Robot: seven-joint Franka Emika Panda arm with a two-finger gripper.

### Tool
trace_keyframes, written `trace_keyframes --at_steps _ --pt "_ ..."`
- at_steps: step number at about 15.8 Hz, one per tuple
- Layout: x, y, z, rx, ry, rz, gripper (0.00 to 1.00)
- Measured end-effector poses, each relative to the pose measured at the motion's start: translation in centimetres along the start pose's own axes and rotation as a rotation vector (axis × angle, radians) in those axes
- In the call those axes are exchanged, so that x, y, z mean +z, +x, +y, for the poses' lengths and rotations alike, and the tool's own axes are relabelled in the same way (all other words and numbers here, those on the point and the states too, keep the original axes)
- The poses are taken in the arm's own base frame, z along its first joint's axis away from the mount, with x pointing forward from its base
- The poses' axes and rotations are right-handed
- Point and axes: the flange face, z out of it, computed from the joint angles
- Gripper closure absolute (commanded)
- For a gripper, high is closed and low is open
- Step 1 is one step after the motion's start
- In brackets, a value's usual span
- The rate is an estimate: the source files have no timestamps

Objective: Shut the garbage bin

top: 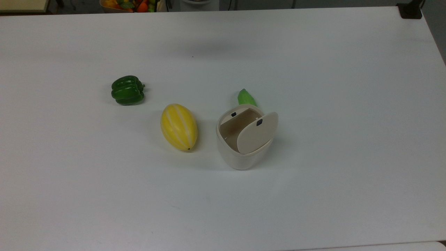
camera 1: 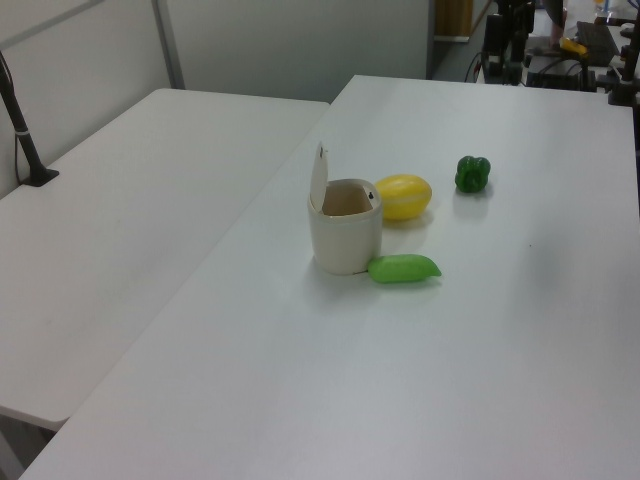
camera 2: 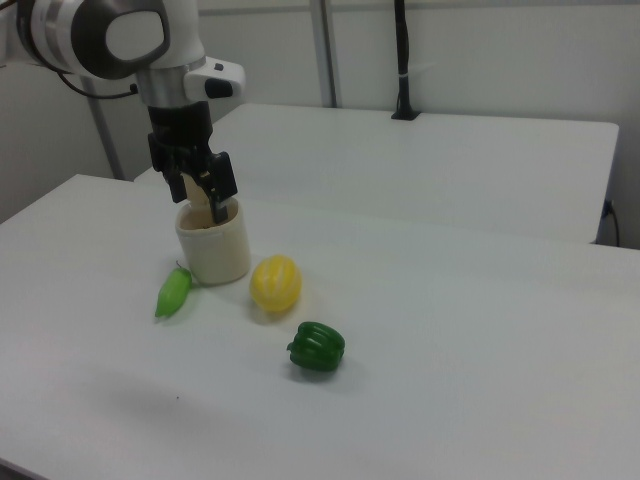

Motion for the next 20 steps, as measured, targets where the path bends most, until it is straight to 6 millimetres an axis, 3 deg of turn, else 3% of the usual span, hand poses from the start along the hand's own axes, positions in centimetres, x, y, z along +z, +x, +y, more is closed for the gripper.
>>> trace_keyframes --at_steps 11,18,20 --pt "-0.4 -0.2 -0.2 0.000 0.017 -0.010 0.00" --pt "-1.3 1.5 -0.6 -0.046 0.033 0.017 0.00" --pt "-1.3 1.6 -0.9 -0.077 0.056 0.016 0.13"
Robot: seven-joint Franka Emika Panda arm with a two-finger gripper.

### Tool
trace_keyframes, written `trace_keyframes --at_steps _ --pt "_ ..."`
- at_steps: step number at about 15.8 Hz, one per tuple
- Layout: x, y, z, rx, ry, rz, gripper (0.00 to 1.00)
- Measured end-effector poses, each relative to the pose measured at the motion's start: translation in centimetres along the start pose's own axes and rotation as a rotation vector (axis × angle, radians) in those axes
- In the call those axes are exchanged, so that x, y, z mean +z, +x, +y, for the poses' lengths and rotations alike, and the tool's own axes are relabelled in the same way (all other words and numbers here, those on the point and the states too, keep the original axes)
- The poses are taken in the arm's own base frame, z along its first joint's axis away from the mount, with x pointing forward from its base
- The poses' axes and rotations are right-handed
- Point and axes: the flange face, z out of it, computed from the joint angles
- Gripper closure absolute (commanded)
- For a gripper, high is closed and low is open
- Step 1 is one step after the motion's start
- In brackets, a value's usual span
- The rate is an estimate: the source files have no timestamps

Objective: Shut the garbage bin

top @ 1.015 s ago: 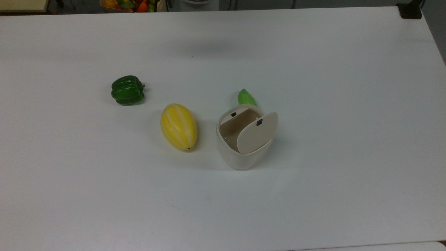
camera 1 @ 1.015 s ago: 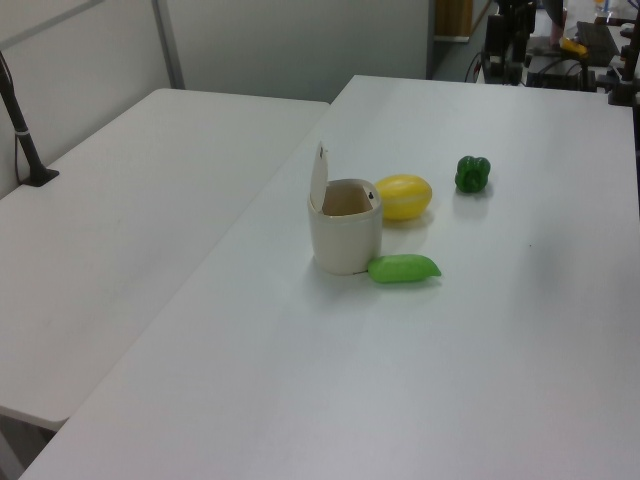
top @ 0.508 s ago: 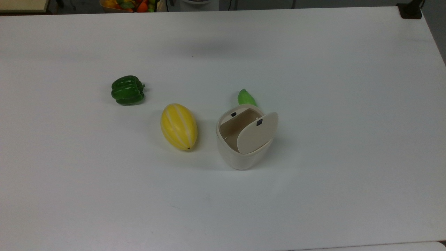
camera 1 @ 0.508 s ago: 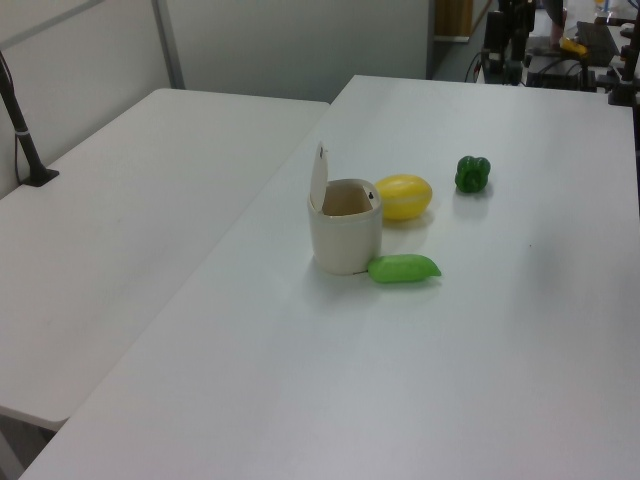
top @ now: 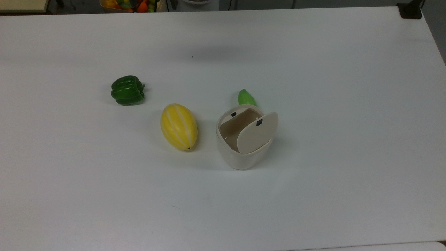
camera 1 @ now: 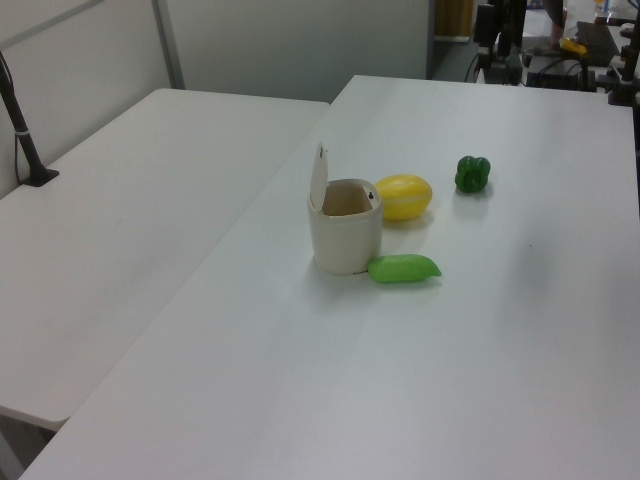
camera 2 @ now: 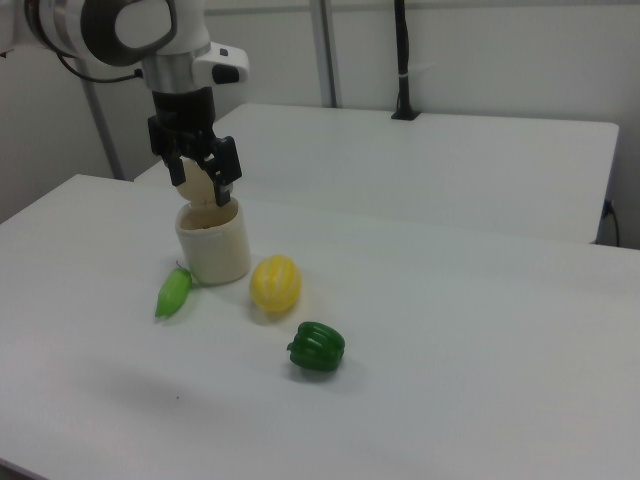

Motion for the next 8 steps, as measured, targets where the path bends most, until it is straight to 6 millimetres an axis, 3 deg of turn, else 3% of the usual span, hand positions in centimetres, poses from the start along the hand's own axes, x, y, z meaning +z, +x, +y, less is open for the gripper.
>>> trace_keyframes --at_steps 2,6,8 --pt "-0.1 0.1 0.3 -0.009 0.008 0.001 0.30" --pt "-0.3 0.1 1.2 -0.043 0.017 0.007 0.85" --pt "-0.3 0.1 1.2 -0.101 0.018 0.007 1.00"
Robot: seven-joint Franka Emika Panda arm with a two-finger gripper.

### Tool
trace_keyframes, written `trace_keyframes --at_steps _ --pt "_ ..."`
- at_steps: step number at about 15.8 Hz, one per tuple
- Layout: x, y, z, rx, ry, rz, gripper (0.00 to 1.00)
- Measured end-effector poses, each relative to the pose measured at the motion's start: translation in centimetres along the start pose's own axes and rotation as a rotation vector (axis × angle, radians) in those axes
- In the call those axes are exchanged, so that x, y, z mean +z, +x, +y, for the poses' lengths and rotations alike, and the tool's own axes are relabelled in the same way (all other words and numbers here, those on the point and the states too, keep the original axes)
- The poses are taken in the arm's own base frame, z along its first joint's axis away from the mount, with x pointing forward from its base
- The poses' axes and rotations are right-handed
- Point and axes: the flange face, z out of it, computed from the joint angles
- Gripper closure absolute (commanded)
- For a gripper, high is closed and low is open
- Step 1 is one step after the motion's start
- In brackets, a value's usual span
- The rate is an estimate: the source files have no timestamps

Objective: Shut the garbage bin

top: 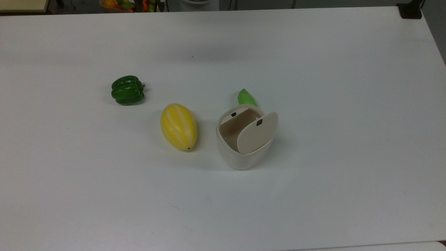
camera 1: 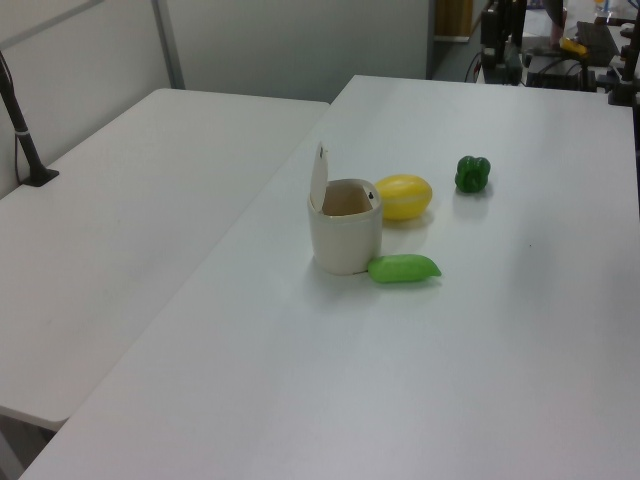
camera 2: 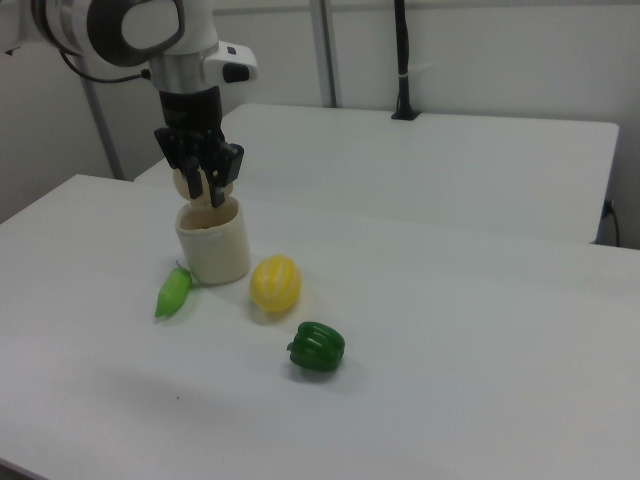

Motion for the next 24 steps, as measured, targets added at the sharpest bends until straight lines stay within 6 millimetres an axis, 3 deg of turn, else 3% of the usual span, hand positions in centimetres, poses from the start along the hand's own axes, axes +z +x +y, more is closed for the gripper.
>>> trace_keyframes --at_steps 7,14,19,24 --pt "0.9 0.6 -0.8 -0.223 0.051 -0.004 1.00" --pt "0.1 3.5 -2.5 -0.342 0.178 0.208 1.00" --pt "-1.5 6.5 -6.7 -0.351 0.198 0.318 1.00" --pt "0.0 10.4 -10.7 -0.349 0.187 0.429 1.00"
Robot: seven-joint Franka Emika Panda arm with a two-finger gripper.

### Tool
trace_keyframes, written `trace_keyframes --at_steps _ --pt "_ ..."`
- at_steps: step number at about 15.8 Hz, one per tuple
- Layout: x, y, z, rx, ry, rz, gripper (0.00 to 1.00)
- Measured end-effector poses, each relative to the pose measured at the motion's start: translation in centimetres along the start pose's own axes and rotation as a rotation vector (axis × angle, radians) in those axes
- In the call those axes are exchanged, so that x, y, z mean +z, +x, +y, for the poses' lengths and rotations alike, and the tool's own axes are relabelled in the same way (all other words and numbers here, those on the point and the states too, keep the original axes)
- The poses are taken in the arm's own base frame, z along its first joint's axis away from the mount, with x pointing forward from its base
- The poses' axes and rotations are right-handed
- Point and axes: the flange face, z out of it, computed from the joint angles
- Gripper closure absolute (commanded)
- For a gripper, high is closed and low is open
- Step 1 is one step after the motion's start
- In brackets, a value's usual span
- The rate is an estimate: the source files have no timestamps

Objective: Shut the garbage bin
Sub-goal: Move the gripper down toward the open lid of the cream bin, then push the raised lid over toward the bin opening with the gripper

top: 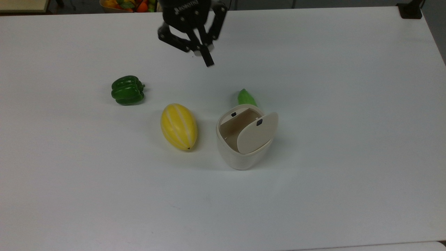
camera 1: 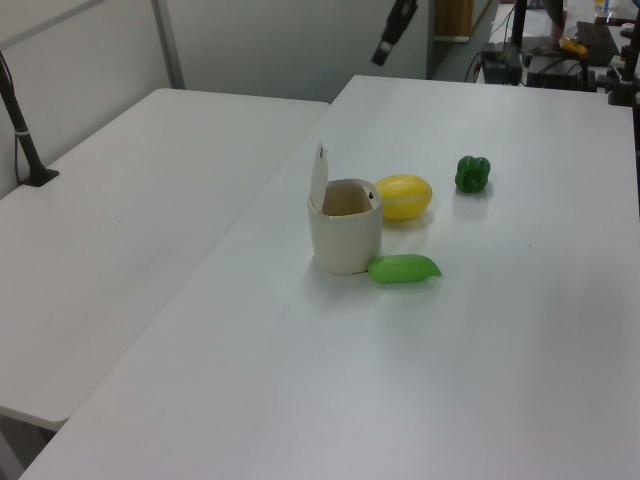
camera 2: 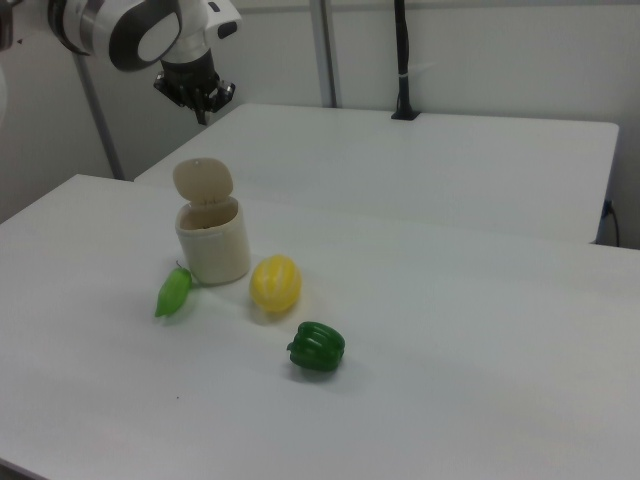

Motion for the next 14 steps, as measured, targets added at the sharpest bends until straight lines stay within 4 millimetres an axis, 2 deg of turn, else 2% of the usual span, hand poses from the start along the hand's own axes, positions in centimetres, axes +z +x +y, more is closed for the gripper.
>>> trace_keyframes --at_steps 6,9,12,14 --pt "6.1 2.3 -1.6 -0.029 -0.017 0.142 1.00" --pt "9.4 2.7 -2.7 -0.042 -0.023 0.164 1.00" --pt "12.9 2.8 -2.7 -0.042 -0.044 0.198 1.00" --pt "14.2 2.6 -2.7 -0.043 -0.046 0.194 1.00"
